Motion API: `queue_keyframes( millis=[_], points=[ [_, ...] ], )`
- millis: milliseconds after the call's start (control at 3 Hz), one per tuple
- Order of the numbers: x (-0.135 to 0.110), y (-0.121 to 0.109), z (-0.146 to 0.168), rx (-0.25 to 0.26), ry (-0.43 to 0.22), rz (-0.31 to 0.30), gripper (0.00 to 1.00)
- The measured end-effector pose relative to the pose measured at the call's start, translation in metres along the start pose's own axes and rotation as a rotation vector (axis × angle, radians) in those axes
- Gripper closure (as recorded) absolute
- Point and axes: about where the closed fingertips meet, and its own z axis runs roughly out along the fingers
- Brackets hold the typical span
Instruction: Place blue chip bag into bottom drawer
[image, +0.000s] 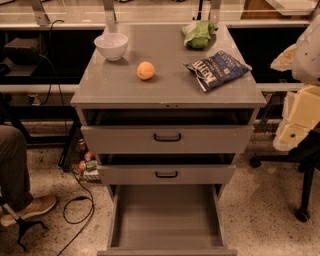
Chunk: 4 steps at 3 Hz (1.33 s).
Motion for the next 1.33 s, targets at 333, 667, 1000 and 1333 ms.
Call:
queue_keyframes(
  millis=[333, 667, 1000, 1333],
  points=[
    [0.0, 0.0, 0.0, 0.0, 0.0, 0.0, 0.0],
    [-0.008, -0.026, 0.009, 0.052, -0.033, -0.002, 0.0],
    [-0.018, -0.082, 0.026, 0.137, -0.07, 0.007, 0.0],
    [-0.028, -0.147, 0.044, 0.205, -0.116, 0.031, 0.0]
  ],
)
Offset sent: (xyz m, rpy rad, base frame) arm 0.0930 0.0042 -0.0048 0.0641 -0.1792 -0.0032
